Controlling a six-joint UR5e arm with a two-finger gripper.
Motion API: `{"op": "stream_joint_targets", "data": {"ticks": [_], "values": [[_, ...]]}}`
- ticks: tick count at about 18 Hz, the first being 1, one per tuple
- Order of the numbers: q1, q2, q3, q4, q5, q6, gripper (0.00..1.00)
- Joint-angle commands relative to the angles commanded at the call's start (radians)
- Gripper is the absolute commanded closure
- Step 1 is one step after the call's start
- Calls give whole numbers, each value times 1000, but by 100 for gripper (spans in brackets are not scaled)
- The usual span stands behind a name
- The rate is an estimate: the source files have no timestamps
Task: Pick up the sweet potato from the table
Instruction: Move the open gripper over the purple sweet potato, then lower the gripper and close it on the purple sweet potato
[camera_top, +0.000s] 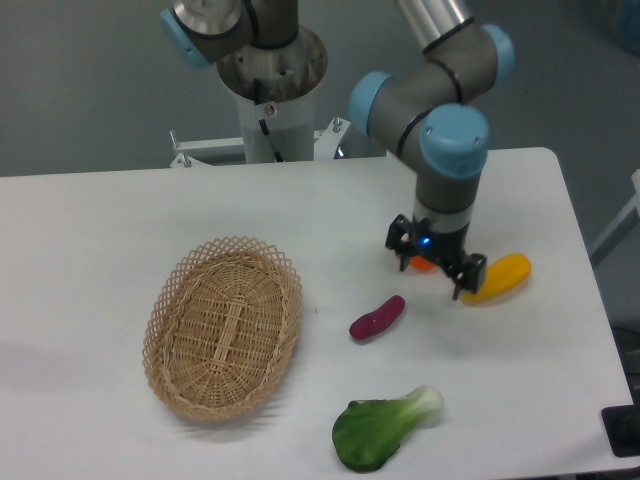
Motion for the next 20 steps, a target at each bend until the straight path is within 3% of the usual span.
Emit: {"op": "stream_joint_targets", "data": {"ticks": [6,14,15,17,18,20], "values": [[-51,-72,-25,127,2,-8,0],[-72,-86,-45,134,-2,-21,0],[-72,-83,-43,134,-2,-21,13],[-72,-83,-41,134,-2,-20,54],[-72,-81,-37,134,0,-18,66],[-72,-81,-32,134,0,-14,74]]}}
